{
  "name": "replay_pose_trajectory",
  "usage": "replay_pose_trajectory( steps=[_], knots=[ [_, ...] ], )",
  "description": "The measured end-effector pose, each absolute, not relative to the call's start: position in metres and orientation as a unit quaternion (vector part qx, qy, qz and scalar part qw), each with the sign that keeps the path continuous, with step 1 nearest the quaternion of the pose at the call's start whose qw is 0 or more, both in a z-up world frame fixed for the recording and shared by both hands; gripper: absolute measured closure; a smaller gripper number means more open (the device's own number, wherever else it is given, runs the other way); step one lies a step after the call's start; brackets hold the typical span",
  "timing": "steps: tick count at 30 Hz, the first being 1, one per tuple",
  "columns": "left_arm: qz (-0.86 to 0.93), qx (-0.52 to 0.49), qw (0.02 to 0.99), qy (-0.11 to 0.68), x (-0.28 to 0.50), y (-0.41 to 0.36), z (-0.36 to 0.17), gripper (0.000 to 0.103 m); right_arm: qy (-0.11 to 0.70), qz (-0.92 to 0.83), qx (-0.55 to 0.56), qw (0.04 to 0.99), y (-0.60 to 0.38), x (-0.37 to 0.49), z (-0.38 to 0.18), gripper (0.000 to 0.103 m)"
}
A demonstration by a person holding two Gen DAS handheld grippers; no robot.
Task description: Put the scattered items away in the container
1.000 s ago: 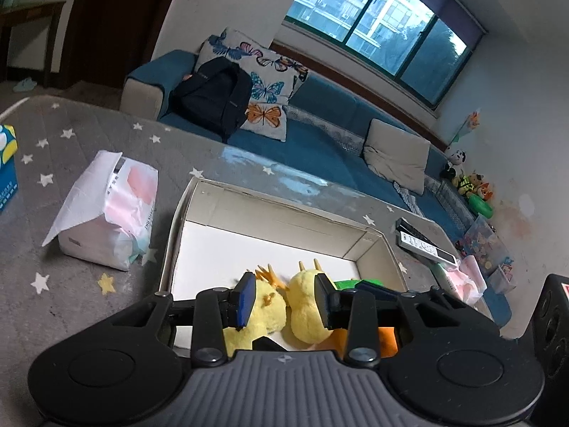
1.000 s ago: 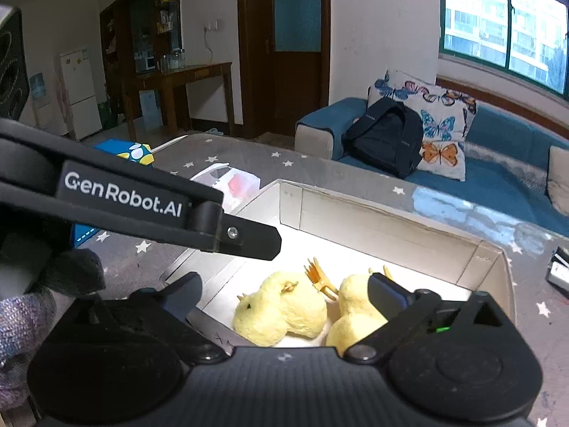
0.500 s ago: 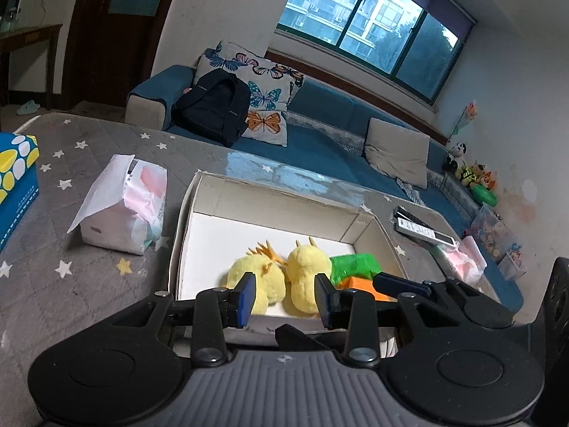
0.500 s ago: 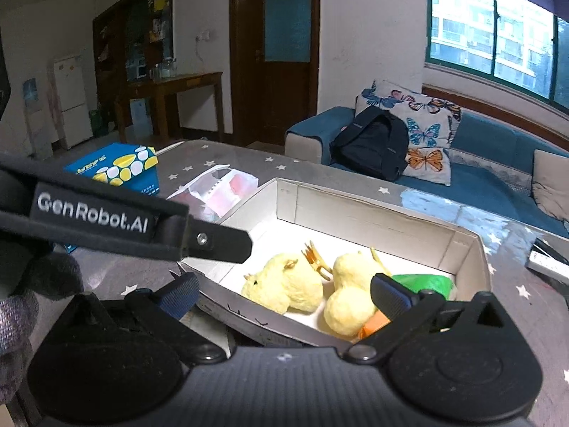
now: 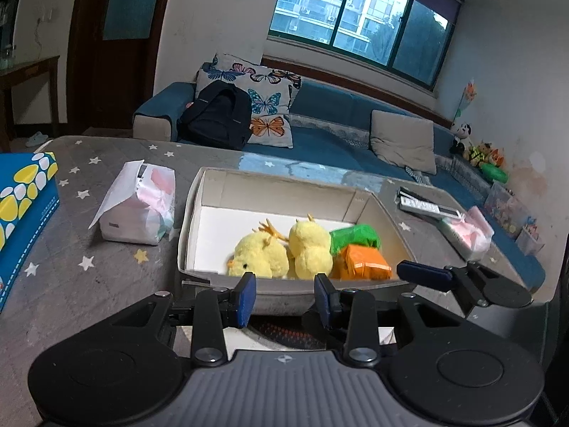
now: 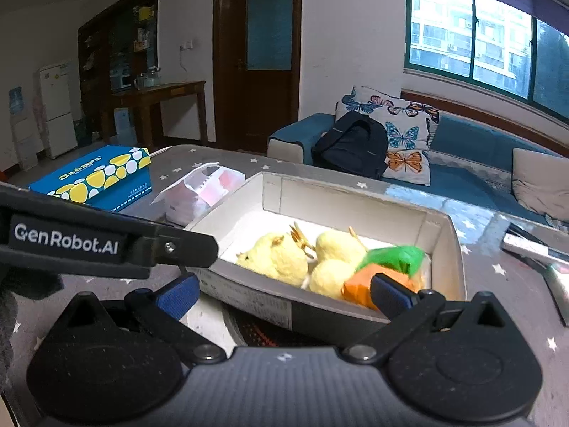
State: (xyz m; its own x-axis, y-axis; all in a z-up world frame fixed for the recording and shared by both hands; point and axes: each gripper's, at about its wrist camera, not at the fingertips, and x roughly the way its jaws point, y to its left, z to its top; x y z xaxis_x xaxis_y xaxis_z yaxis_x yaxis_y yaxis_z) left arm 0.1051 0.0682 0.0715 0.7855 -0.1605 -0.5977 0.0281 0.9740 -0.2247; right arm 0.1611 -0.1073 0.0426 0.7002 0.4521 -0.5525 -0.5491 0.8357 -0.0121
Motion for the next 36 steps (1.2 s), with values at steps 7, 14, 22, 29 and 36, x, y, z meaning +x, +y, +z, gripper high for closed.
replay_pose_trajectory(
  steps=[7,14,22,29,36],
  knots=[
    [-0.048,-0.089,0.937,0.333,0.088,0.06,0.06,0.064,0.274,0.261,-0.09,0.921,-0.117,0.143,0.036,0.0],
    [-0.049,-0.077,0.938,0.335,0.072,0.049,0.055,0.064,0.276,0.255,-0.079,0.924,-0.128,0.124,0.027,0.0],
    [-0.045,-0.068,0.937,0.34,0.057,0.041,0.047,0.063,0.281,0.248,-0.068,0.925,-0.137,0.107,0.019,0.0],
    [-0.031,-0.056,0.935,0.348,0.05,0.033,0.037,0.065,0.283,0.238,-0.054,0.928,-0.145,0.095,0.013,0.0],
    [-0.024,-0.052,0.937,0.346,0.043,0.027,0.032,0.065,0.289,0.222,-0.043,0.93,-0.151,0.09,0.004,0.0]
  ],
)
